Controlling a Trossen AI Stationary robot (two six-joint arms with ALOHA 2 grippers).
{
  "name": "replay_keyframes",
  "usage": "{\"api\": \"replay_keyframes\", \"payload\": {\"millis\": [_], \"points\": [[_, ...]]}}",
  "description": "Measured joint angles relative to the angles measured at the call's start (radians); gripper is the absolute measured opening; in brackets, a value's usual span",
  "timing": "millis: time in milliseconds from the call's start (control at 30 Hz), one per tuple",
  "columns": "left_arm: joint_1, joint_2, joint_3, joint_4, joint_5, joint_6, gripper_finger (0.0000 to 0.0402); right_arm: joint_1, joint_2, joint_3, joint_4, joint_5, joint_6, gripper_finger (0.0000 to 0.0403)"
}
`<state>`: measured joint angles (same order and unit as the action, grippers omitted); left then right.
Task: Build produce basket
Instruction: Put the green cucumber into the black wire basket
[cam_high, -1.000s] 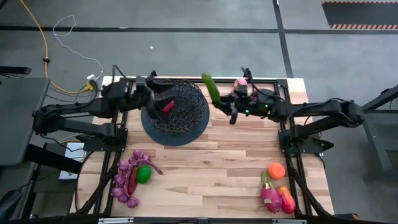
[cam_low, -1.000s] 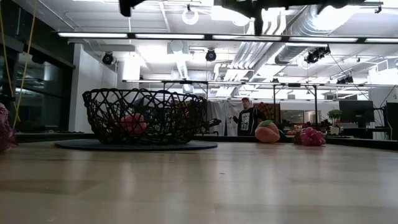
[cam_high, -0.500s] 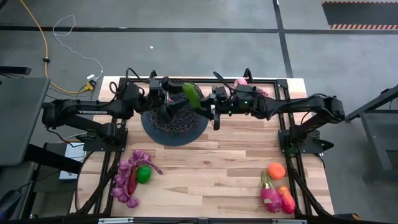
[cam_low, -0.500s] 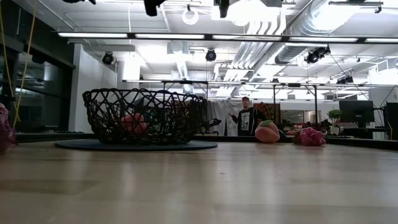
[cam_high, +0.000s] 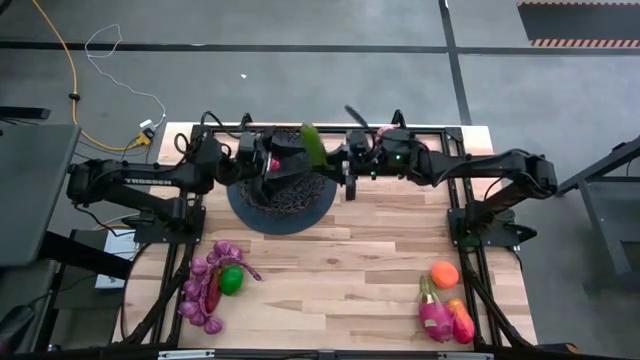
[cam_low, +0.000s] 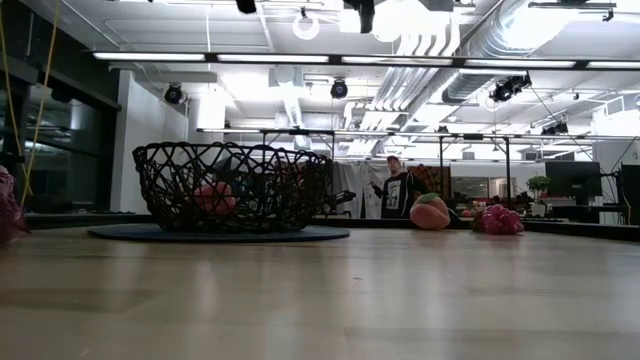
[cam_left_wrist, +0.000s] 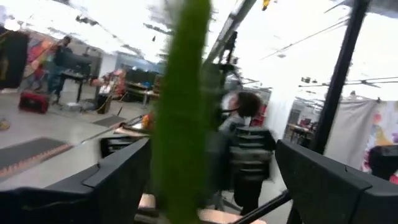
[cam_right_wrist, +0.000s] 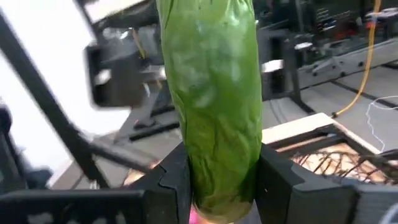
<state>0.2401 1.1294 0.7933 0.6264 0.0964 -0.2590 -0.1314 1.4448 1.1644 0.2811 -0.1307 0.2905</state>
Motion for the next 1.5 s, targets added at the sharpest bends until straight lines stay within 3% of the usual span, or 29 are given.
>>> {"api": "replay_keyframes", "payload": {"millis": [333, 800, 967, 1267, 1500], "points": [[-0.007, 0.046, 0.005, 0.011, -0.082, 0.027, 0.0331, 0.032, 0.051, -0.001, 0.05, -0.039, 0.024, 0.0114], [-0.013, 0.134, 0.077, -0.02, -0.029, 0.027, 0.0319, 0.044, 0.085, 0.0, 0.035, -0.047, 0.047, 0.0114], [-0.014, 0.134, 0.077, -0.032, -0.026, 0.027, 0.0266, 0.042, 0.084, 0.0, 0.035, -0.045, 0.042, 0.0114], [-0.01, 0.121, 0.077, -0.048, -0.027, 0.027, 0.0107, 0.041, 0.084, 0.0, 0.037, -0.048, 0.045, 0.0115], [0.01, 0.094, 0.079, -0.109, -0.026, 0.034, 0.0106, 0.03, 0.08, 0.0, 0.031, -0.045, 0.053, 0.0118]]}}
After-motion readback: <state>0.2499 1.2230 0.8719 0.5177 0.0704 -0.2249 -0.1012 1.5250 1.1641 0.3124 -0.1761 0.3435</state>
